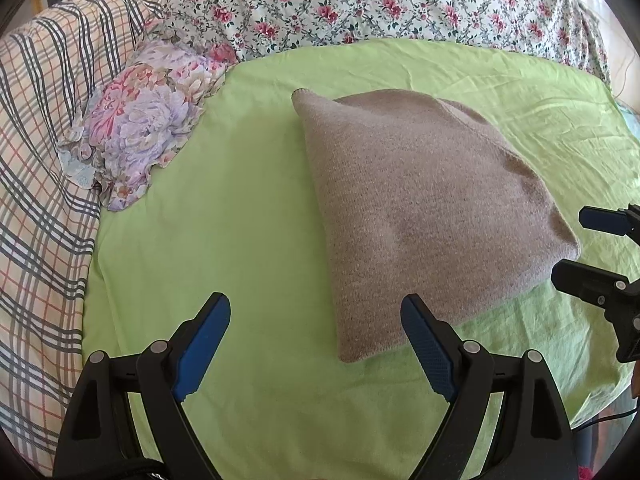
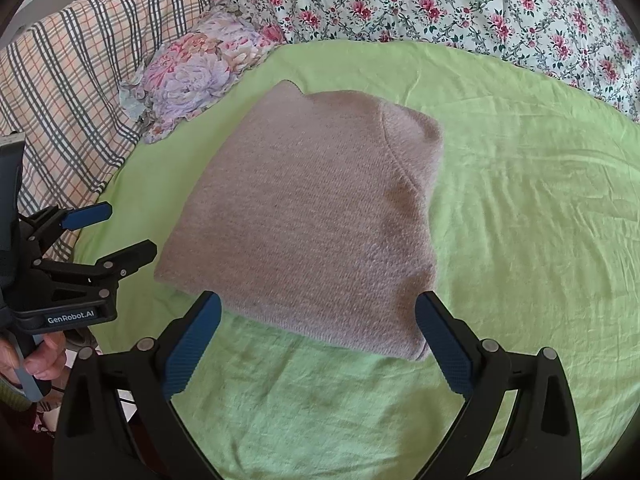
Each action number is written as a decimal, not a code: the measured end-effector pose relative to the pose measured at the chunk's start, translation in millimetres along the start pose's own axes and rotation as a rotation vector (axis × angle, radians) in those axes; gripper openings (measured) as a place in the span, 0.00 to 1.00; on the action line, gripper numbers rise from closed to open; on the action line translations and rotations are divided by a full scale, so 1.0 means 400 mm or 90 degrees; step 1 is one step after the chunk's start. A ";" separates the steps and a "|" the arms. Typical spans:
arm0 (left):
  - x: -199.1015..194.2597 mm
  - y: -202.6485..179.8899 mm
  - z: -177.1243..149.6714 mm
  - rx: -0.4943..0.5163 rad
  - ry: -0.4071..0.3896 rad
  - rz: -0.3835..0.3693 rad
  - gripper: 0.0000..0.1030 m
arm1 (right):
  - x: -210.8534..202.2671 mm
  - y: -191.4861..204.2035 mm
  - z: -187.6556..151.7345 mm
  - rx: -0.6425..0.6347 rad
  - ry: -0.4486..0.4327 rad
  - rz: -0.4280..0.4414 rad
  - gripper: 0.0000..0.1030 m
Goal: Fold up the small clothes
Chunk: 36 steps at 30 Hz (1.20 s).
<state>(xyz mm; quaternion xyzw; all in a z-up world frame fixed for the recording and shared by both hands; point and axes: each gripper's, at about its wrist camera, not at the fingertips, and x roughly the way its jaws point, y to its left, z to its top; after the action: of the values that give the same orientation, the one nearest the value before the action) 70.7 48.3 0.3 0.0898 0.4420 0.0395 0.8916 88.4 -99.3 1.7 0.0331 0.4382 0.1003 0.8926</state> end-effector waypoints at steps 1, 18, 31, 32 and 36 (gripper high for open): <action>0.001 0.000 0.001 0.001 0.000 -0.001 0.85 | -0.001 -0.001 0.002 0.000 -0.001 0.000 0.95; 0.015 0.001 0.014 0.003 0.004 -0.005 0.85 | 0.012 0.013 0.008 -0.001 0.007 -0.002 0.95; 0.022 0.005 0.026 0.001 0.006 -0.010 0.86 | 0.014 0.018 0.030 -0.007 0.005 0.001 0.95; 0.023 0.007 0.027 0.001 0.007 -0.010 0.86 | 0.014 0.019 0.029 -0.007 0.005 0.002 0.95; 0.024 0.008 0.029 0.001 0.006 -0.010 0.86 | 0.017 0.019 0.033 -0.010 0.007 0.003 0.96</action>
<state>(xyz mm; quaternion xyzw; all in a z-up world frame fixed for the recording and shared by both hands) 85.9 51.3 0.2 0.0865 0.4472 0.0327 0.8897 101.9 -90.0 5.6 0.0264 0.4423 0.1062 0.8902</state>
